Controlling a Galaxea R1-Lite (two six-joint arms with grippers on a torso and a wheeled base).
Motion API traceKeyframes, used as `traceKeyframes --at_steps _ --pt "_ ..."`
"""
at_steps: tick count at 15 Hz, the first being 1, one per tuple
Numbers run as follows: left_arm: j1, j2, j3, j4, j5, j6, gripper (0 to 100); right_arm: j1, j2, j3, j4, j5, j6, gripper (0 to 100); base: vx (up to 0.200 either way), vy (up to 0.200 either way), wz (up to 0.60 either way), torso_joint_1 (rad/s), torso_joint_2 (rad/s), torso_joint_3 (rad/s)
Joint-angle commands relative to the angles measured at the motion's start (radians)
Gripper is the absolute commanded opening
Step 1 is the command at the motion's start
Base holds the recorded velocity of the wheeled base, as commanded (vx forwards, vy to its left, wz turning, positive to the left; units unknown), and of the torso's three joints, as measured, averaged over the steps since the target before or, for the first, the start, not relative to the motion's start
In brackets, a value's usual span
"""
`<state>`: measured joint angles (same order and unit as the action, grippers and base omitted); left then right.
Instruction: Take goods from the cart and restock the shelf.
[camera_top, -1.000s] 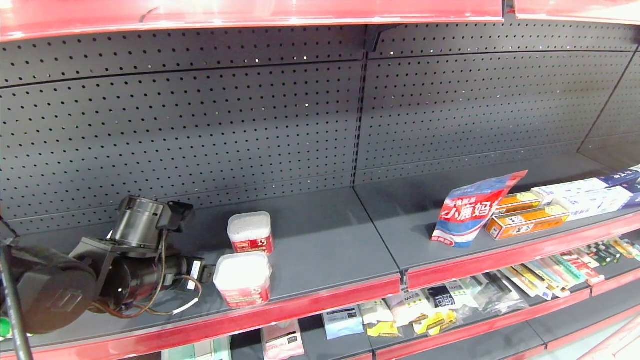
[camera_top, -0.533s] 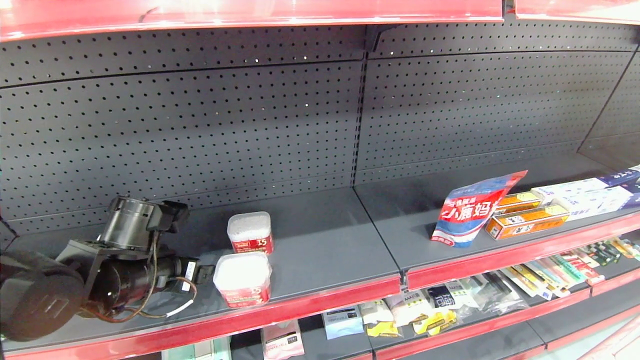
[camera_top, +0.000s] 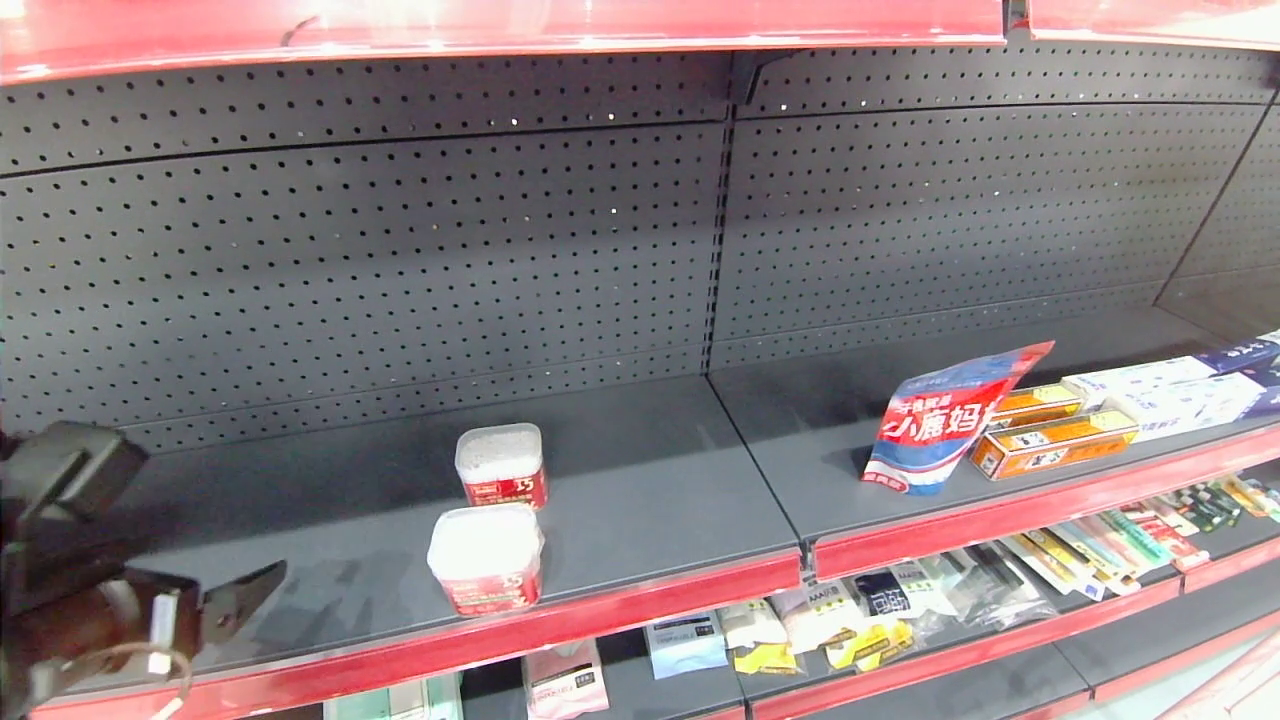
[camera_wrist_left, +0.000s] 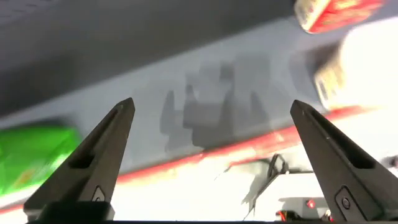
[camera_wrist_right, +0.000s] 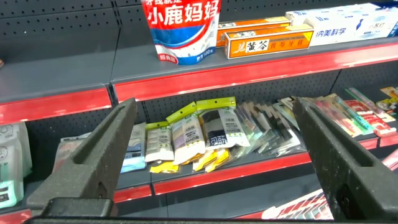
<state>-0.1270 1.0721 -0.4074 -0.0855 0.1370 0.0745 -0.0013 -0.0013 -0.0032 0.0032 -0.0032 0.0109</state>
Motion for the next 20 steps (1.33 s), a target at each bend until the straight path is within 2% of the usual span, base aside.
traceKeyframes --at_steps 1,2,3,4,5,6,7,8,9,10,13,14,15,16,17,18,20 --pt "0.245 -0.621 0.111 0.227 -0.275 0.057 100 0.000 0.001 0.000 0.000 0.000 0.000 100 0.000 0.000 0.00 0.000 0.00 0.000" --pt "0.259 -0.650 0.127 0.227 -0.304 0.048 100 0.000 0.001 0.000 0.000 0.002 0.000 100 0.000 0.000 0.00 0.000 0.00 0.000" --pt "0.251 -0.756 0.176 0.225 -0.329 0.031 100 0.000 0.001 0.000 0.000 0.000 0.000 100 0.000 0.000 0.00 0.000 0.00 0.000" --pt "0.234 -0.778 0.185 0.224 -0.330 0.025 100 0.001 0.001 0.000 0.000 0.002 0.000 100 0.000 0.000 0.00 0.000 0.00 0.000" --pt "0.182 -0.802 0.191 0.222 -0.326 -0.002 100 0.000 0.001 0.000 0.000 0.000 0.000 100 0.000 0.000 0.00 0.000 0.00 0.000" --pt "0.162 -0.853 0.208 0.225 -0.320 -0.044 100 0.000 0.001 0.000 0.000 0.000 0.000 100 0.000 0.000 0.00 0.000 0.00 0.000" --pt "0.162 -0.891 0.234 0.224 -0.310 -0.045 100 0.001 0.001 0.000 0.000 0.002 0.000 100 0.000 0.000 0.00 0.000 0.00 0.000" --pt "0.161 -1.009 0.291 0.224 -0.297 -0.047 100 0.000 0.001 0.000 0.000 0.000 0.000 100 0.000 0.000 0.00 0.000 0.00 0.000" --pt "0.147 -1.049 0.323 0.216 -0.270 -0.050 100 0.001 0.001 0.000 0.000 0.002 0.000 100 0.000 0.000 0.00 0.000 0.00 0.000" --pt "0.130 -1.072 0.329 0.205 -0.206 -0.073 100 0.001 0.001 0.000 0.000 0.000 0.000 100 0.000 0.000 0.00 0.000 0.00 0.000" --pt "0.130 -1.071 0.332 0.198 -0.166 -0.147 100 0.001 0.001 0.000 0.000 0.000 0.000 100 0.000 0.000 0.00 0.000 0.00 0.000" --pt "0.130 -1.071 0.338 0.181 -0.125 -0.163 100 0.000 0.001 0.000 0.000 0.000 0.000 100 0.000 0.000 0.00 0.000 0.00 0.000" --pt "0.130 -1.071 0.366 0.113 -0.014 -0.165 100 0.000 0.001 0.000 0.000 0.000 0.000 100 0.000 0.000 0.00 0.000 0.00 0.000" --pt "0.130 -1.071 0.383 0.075 0.024 -0.167 100 0.000 0.001 0.000 0.000 0.002 0.000 100 0.000 0.000 0.00 0.000 0.00 0.000" --pt "0.130 -1.071 0.388 0.063 0.036 -0.173 100 0.000 0.001 0.000 0.000 0.000 -0.002 100 0.000 0.000 0.00 0.000 0.00 0.000" --pt "0.130 -1.071 0.406 0.046 0.056 -0.140 100 0.001 0.001 0.000 0.000 0.000 0.000 100 0.000 0.000 0.00 0.000 0.00 0.000" --pt "0.130 -1.071 0.407 0.036 0.075 -0.108 100 0.000 0.001 0.000 0.000 0.000 0.000 100 0.000 0.000 0.00 0.000 0.00 0.000"
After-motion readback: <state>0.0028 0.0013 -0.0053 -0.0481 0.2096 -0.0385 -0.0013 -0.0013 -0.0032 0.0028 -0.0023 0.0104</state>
